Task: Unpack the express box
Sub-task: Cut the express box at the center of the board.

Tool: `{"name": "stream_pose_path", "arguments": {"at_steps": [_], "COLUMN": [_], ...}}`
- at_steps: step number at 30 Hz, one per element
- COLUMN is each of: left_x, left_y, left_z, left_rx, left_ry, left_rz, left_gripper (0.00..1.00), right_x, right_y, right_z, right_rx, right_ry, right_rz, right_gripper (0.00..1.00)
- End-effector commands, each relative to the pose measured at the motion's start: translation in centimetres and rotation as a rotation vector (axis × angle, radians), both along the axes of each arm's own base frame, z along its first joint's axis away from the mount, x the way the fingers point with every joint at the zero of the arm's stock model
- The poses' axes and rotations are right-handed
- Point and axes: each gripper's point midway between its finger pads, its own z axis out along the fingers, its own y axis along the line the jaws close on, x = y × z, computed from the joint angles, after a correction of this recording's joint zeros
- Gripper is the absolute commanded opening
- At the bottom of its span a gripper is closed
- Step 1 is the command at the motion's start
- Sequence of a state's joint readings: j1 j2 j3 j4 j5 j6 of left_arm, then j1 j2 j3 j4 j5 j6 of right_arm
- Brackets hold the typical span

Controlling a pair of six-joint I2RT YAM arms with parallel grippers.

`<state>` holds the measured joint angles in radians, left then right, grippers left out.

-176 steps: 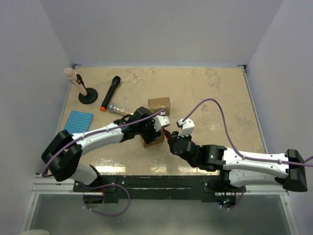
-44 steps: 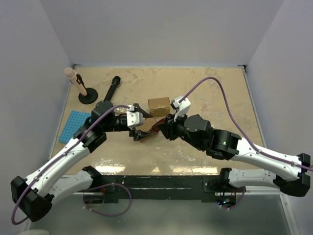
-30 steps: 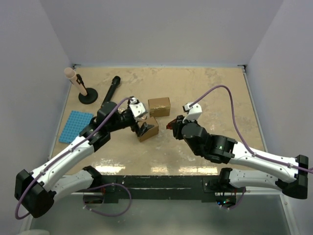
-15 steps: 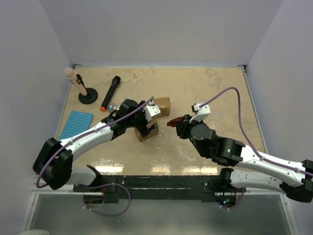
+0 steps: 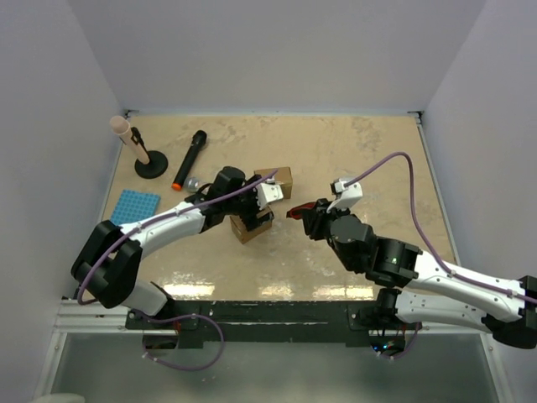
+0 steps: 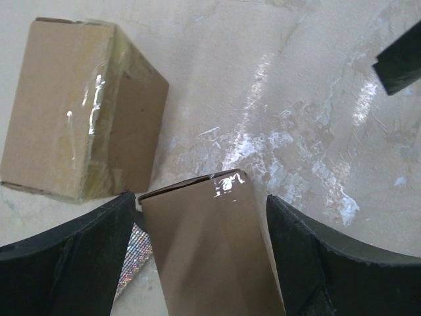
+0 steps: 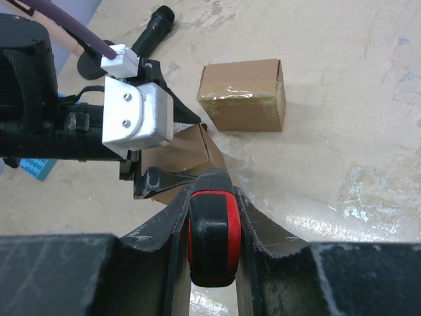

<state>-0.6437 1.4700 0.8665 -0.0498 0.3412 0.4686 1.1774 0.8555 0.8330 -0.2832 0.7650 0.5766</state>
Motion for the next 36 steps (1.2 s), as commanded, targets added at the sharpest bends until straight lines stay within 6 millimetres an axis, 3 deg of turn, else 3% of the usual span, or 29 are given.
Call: {"name": "stream_pose_path", "arguments": {"at_steps": [1, 7, 13, 16, 29, 36], "left_x": [-0.7, -2.0, -3.6, -3.8, -3.4, -3.3], "left_y": [-1.7, -1.5, -1.0, -0.8, -0.6, -0.7], "left_z": [1.0, -0.2, -0.7, -0.7, -0.4, -0.5], "left_rx": [-0.021, -0.001, -0.017, -0.02, -0.021, -0.025], "left_ry": [-0.031, 0.006, 0.035, 0.029, 0.019, 0.041], "left_rz": [-0.144, -0.198, -0.226, -0.219, -0.18, -0.167], "left_gripper": [0.82, 0.75, 0.56, 0.52, 0.49, 0.48], "right_x": [0.0, -0.1, -0.4, -0.5, 0.9, 1.2], "right_y": [0.5, 0.9, 1.7, 2.2, 0.6, 2.5], "right_z": [0.6, -0.4, -1.1, -1.5, -0.6, -1.8], "right_rx": [0.067, 0.05, 0.06, 0.092, 0.263, 0.222], "right_ry": [-0.008, -0.003, -0.011, -0.022, -0.092, -0.087], "right_rz": [0.009, 0.024, 0.07, 0.087, -0.056, -0.015], "right_gripper": [0.0, 0.0, 0.0, 0.0, 0.0, 0.0]}}
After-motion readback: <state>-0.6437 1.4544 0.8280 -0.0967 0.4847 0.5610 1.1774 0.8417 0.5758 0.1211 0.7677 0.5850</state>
